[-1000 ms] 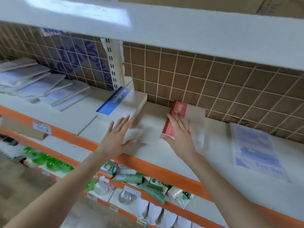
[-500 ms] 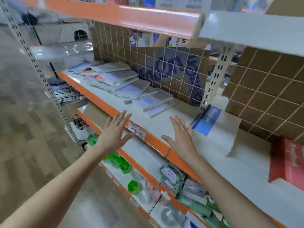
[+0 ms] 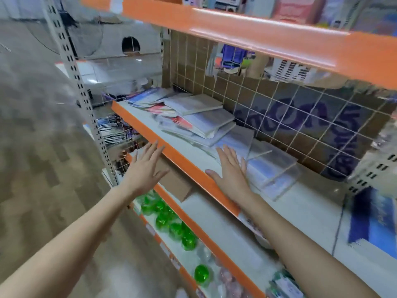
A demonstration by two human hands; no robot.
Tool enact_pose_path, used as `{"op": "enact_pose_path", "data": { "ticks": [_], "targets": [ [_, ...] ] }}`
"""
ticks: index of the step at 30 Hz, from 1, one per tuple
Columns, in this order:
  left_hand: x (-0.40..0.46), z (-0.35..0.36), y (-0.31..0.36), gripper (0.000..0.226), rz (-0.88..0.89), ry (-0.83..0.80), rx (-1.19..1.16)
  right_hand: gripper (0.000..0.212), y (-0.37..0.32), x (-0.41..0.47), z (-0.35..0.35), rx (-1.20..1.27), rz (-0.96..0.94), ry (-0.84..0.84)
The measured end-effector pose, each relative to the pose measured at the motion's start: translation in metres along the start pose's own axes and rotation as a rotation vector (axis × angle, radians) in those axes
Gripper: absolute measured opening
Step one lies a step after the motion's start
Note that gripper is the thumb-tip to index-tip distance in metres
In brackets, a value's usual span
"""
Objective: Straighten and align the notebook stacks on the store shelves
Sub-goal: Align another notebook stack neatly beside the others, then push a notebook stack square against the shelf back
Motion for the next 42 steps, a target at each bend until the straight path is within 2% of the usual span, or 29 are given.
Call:
{"op": "enact_pose_path", "data": {
  "ticks": [7,13,16,22,28,33,42],
  "targets": [
    [0.097,-0.001,-0.068,0.077,0.047,-0.035,-0.036,0.076,-0.035,0.119,0.02,0.048,0.045,-0.009],
    [0.184,-0.015,-0.105,0.089,0.196,0.003,-0.092,0.081,-0.068,0.202,0.028,0.041,0.076,0.038],
    [0.218,-0.012,-0.117,0.096,0.272,-0.067,-0.081,0.084,-0.078,0.227,0.038,0.04,0.122,0.034],
    [0.284,0.008,-0.129,0.114,0.475,-0.195,0.04,0.094,-0.081,0.266,0.053,-0.082,0.273,0.002],
    [0.325,0.026,-0.123,0.127,0.805,-0.315,0.047,0.103,-0.08,0.268,0.062,-0.15,0.439,-0.052],
    [0.332,0.042,-0.125,0.115,0.895,-0.375,-0.02,0.099,-0.087,0.265,0.062,-0.212,0.512,-0.075],
    [0.299,0.038,-0.129,0.082,0.862,-0.3,-0.085,0.08,-0.109,0.249,0.07,-0.376,0.571,-0.035]
  ]
}}
Point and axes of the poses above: each hand's wrist, its own x-axis towards the middle knuckle, its own z-axis out of the palm, y = z × x, the point moved 4 cm from there along x, towards the middle knuckle, and after that the axes turned 5 degrees about z, right-handed, at the moved point
